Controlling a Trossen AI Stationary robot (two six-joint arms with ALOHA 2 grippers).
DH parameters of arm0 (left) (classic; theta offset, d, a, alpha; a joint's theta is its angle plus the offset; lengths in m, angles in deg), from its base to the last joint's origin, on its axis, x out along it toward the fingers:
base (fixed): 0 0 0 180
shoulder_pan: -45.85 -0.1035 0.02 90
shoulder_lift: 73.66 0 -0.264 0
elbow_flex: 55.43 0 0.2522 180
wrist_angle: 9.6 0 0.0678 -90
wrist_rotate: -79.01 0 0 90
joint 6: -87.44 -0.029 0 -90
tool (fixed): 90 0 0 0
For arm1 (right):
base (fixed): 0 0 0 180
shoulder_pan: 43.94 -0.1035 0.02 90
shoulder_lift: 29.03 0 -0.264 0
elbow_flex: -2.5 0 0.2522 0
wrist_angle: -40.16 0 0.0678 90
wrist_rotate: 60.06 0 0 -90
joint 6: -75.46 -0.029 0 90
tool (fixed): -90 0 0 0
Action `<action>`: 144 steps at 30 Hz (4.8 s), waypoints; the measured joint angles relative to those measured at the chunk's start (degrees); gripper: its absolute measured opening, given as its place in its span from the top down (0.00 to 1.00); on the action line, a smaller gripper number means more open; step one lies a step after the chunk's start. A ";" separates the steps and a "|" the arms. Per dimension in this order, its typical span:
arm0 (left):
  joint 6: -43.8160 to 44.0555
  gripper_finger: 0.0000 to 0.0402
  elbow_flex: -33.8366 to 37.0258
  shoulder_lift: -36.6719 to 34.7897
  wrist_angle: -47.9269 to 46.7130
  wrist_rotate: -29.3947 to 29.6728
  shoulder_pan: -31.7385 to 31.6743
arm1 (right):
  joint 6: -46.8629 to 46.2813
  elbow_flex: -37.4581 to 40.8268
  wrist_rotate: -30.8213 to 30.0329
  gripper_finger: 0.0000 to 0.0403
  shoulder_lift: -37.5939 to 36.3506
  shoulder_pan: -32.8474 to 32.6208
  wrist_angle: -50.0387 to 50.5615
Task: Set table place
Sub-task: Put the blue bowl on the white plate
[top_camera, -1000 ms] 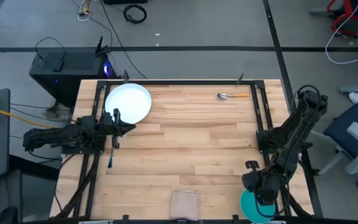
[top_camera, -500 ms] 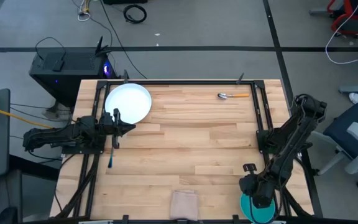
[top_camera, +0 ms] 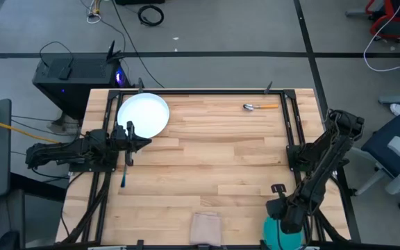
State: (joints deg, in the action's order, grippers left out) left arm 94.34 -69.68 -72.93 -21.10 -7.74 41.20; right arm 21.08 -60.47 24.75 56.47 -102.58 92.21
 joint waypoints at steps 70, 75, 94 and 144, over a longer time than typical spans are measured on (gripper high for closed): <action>-18.28 0.98 -41.24 61.76 4.90 34.33 0.77 | 82.85 -11.17 -57.78 0.99 -3.75 64.12 -52.84; -16.18 0.99 -49.23 68.84 4.45 40.80 0.75 | 83.14 -11.17 -57.79 0.99 -3.93 65.42 -53.14; -22.67 0.72 -60.73 81.64 5.12 40.89 0.76 | 86.09 -11.15 -57.72 0.99 -4.20 65.74 -53.14; -7.19 0.94 -60.83 87.62 15.30 38.22 -7.62 | 85.10 -11.10 -53.32 0.97 -4.17 65.65 -53.16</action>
State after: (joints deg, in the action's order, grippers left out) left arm 87.15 -130.51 14.70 -5.80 30.47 33.58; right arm 106.18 -71.57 -28.57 52.29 -36.93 39.06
